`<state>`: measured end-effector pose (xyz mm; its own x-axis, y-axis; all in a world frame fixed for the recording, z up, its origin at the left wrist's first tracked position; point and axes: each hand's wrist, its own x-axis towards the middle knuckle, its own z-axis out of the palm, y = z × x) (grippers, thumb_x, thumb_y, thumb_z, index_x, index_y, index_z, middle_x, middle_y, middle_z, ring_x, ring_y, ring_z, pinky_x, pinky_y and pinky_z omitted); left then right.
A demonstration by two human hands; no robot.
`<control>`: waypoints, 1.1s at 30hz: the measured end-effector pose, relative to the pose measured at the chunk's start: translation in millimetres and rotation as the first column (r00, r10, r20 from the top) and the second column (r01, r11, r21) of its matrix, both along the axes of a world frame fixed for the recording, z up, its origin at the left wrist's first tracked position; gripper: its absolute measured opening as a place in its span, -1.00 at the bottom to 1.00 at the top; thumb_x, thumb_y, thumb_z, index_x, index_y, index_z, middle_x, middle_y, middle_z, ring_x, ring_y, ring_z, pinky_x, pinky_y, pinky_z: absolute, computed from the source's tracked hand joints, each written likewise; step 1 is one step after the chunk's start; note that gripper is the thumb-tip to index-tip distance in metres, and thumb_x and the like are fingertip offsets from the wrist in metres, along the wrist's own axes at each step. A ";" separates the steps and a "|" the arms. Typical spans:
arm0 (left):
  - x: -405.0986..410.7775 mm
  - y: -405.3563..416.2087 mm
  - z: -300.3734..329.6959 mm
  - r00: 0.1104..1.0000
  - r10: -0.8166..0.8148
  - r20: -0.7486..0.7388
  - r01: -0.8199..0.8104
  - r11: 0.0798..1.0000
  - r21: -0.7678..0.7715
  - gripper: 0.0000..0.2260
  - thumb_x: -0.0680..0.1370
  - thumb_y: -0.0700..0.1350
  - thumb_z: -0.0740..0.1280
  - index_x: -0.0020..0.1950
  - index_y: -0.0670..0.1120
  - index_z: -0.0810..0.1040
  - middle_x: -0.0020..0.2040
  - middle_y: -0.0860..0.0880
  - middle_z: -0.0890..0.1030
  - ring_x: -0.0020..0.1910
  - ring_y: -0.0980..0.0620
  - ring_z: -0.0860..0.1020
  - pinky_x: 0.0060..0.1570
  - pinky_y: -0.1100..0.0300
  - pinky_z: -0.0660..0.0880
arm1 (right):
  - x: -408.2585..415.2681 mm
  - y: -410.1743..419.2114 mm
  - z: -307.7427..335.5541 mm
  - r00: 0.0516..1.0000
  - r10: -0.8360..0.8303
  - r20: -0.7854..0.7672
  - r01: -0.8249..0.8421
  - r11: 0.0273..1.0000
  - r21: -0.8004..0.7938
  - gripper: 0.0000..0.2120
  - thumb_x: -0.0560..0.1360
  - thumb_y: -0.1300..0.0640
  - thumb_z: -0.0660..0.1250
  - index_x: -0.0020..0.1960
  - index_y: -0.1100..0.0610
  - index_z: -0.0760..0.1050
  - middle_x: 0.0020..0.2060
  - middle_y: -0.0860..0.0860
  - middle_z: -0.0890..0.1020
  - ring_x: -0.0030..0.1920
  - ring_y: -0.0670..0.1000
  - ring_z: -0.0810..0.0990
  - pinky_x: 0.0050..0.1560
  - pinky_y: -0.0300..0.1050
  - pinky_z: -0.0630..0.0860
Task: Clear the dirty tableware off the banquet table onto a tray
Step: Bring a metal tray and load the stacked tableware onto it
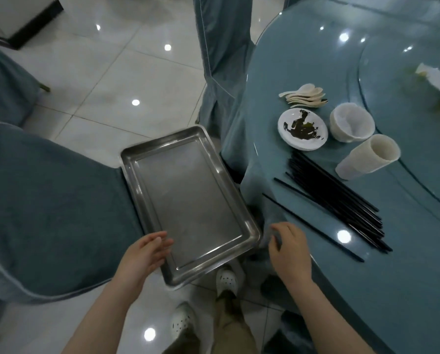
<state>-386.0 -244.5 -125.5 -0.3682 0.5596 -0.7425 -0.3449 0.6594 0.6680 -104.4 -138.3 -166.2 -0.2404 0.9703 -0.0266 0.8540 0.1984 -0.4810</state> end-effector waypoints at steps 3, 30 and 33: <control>-4.5 -14.9 -4.2 1.000 -0.012 0.008 0.013 0.999 -0.030 -0.80 0.64 -0.17 0.17 0.19 -0.12 0.53 0.08 -0.11 0.64 0.10 -0.10 0.58 0.24 -0.07 0.44 | 14.6 6.7 3.4 0.991 -0.130 0.035 0.125 0.986 0.108 -0.75 0.46 0.29 0.38 0.13 0.20 0.56 0.02 0.11 0.58 0.05 0.13 0.52 0.08 -0.05 0.46; -22.5 -52.6 -90.6 0.993 0.101 0.054 -0.084 0.962 -0.259 -0.83 0.62 -0.13 0.22 0.10 -0.04 0.58 -0.02 -0.01 0.69 0.01 -0.02 0.64 0.02 0.14 0.52 | -111.8 -39.6 -216.3 0.386 -0.901 0.201 -0.017 -0.224 -0.974 -0.68 0.53 -0.06 0.32 0.10 0.17 0.45 0.01 0.19 0.54 0.01 0.21 0.54 0.06 0.11 0.50; -25.1 -62.2 -95.0 0.993 0.113 0.025 -0.102 0.959 -0.265 -0.83 0.62 -0.12 0.21 0.09 -0.02 0.59 -0.03 0.01 0.70 0.00 0.00 0.65 0.04 0.14 0.52 | -116.8 -40.3 -226.1 0.394 -0.902 0.179 0.014 -0.189 -0.982 -0.61 0.57 0.03 0.28 0.32 0.20 0.37 0.21 0.21 0.49 0.22 0.23 0.48 0.35 0.13 0.37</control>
